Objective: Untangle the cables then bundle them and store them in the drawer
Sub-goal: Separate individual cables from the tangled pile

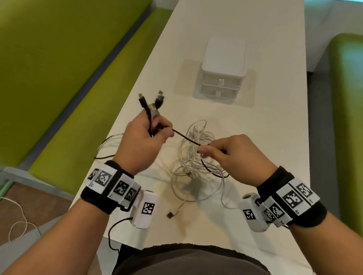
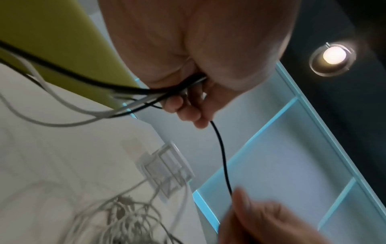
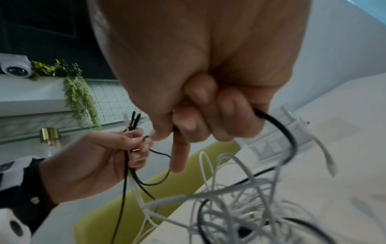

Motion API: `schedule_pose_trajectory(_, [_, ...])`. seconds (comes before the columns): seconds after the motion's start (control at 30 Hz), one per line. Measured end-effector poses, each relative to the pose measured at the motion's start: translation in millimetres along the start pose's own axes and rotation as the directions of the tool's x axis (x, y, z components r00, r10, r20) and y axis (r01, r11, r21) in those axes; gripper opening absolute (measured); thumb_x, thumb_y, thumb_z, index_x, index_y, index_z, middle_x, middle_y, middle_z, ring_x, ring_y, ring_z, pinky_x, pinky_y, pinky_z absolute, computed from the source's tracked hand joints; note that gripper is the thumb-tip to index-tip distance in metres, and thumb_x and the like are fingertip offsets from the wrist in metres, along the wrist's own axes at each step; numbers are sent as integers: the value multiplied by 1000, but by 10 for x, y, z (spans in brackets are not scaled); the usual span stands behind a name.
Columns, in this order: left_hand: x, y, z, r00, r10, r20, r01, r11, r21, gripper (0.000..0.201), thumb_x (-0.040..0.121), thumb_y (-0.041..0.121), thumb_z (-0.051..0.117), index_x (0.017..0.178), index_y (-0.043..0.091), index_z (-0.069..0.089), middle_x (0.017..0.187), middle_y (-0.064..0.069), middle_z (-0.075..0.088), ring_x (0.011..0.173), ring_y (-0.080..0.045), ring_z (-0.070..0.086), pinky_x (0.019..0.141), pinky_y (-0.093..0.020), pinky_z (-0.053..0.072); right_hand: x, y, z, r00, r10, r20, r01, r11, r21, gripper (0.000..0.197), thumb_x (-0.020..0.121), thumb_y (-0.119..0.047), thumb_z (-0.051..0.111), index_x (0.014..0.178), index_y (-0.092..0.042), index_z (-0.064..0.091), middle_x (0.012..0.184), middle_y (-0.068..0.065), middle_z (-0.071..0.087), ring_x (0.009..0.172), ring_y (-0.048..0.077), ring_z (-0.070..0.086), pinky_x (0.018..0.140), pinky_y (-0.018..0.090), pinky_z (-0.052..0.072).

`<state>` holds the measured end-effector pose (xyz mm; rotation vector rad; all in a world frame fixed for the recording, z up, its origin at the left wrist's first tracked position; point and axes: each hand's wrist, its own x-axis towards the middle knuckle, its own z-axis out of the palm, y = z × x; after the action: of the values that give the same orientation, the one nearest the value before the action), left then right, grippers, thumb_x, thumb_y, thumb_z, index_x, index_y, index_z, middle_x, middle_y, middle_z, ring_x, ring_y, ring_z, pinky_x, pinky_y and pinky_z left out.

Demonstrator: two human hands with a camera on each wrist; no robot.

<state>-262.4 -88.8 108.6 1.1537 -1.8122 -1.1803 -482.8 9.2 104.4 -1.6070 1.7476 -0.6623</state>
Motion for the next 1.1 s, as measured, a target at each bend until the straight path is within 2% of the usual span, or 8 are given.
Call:
schedule_pose_trajectory(0.17, [86,-127,-249,994,-22,-106,58,934,353,42,84,30,82,74,25,41,69,6,57,64,-15,54,61,-28,42,54,218,-110,1000,15,7,-12,970,-243,25,106,-29,45,95,-32,67,72,-10,65,63,11,56,64,36,42])
schedule_pose_trajectory(0.3, [181,-181,-366,983,-93,-161,173,782,599,29,90,23,75,109,8,59,89,6,51,91,-26,59,69,-25,32,60,222,-116,986,-40,-160,6,978,-210,25,102,-37,57,88,-24,74,60,-6,62,60,12,57,62,17,40])
schedule_pose_trajectory(0.43, [68,52,-48,979,61,193,-145,876,459,41,93,14,67,132,20,57,72,20,52,63,-14,54,60,-18,35,73,103,6,987,-83,-138,54,979,-199,24,98,-47,61,95,-31,79,65,-16,67,65,4,61,62,22,41])
schedule_pose_trajectory(0.53, [-64,128,206,903,39,428,-180,938,295,18,99,21,61,109,35,55,71,23,63,63,-8,63,62,-24,47,86,-43,84,959,-170,-226,157,985,-73,22,91,-54,67,86,-37,80,73,-26,71,68,2,64,63,27,46])
schedule_pose_trajectory(0.67, [32,81,81,971,57,234,-118,959,259,39,94,34,70,74,31,36,63,9,47,56,-10,41,59,-36,39,119,39,14,975,-83,-207,76,996,-43,62,95,-64,56,56,-16,53,47,-4,45,48,16,42,55,35,36])
schedule_pose_trajectory(0.77, [135,48,-153,994,25,104,-53,960,274,48,87,28,78,71,24,33,61,8,44,54,-7,38,56,-23,36,114,164,-50,991,-100,-89,87,986,-144,49,101,-52,52,62,-22,58,50,-7,57,51,13,51,57,28,31])
schedule_pose_trajectory(0.97, [71,32,-398,997,-65,42,51,960,275,49,85,24,80,69,14,35,62,-11,60,49,-7,53,54,-16,41,161,175,-63,993,-98,-68,69,937,-343,32,92,-69,52,94,-48,75,72,-23,71,82,2,58,97,39,27])
schedule_pose_trajectory(1.1, [70,-6,-477,997,-25,-72,45,953,300,48,84,23,81,68,11,38,62,-12,59,52,-8,51,54,-13,39,213,157,-79,997,3,-71,-36,878,-478,80,83,-88,29,53,-19,53,50,0,62,58,14,56,94,39,28])
